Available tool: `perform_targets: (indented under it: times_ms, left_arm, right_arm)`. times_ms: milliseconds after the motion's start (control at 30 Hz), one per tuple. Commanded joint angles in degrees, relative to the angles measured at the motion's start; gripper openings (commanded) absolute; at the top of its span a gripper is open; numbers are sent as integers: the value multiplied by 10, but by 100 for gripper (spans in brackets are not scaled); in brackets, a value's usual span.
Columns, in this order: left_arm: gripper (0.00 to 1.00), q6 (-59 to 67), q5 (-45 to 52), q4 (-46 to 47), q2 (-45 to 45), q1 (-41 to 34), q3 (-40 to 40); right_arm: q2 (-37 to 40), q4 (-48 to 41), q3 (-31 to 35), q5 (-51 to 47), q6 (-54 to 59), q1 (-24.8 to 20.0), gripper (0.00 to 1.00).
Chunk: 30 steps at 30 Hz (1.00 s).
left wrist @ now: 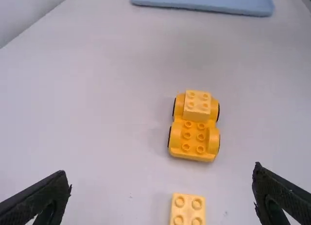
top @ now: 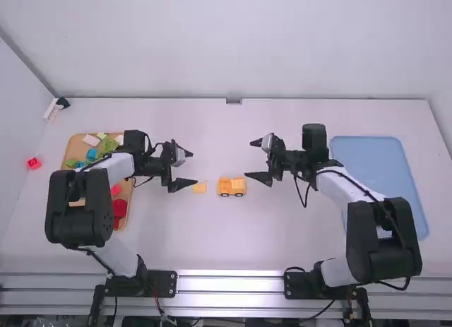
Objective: Assemble lego blocks to make yellow taxi
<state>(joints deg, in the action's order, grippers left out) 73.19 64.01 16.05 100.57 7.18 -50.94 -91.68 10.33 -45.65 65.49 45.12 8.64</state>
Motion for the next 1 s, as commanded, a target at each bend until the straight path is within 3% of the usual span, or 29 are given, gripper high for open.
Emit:
perform_targets:
  times_ms: [0, 100, 300, 467, 667, 700, 867, 967]
  left_arm:
    - [99, 8, -8, -23, 30, -2, 35]
    - [99, 8, 2, -70, 56, 1, 66]
    - [99, 5, 8, -187, 104, -3, 112]
    - [100, -69, 9, -296, 150, -1, 123]
    - [79, -28, 15, -259, 184, -9, 93]
    - [70, 0, 13, -239, 185, -7, 90]
    - [50, 48, 15, -227, 185, -11, 91]
    - [45, 49, 15, -231, 185, -12, 93]
  right_arm:
    - [-41, 14, -22, 30, -8, 4, 99]
    - [-71, 11, -50, 73, -50, -1, 99]
    - [-92, 14, -57, 69, -56, 4, 99]
    - [-92, 14, -58, 69, -57, 4, 99]
    - [-92, 17, -58, 63, -57, 15, 99]
    - [-92, 18, -58, 63, -57, 14, 99]
    - [-92, 30, -58, 65, -64, 11, 99]
    - [-92, 30, -58, 67, -63, 8, 99]
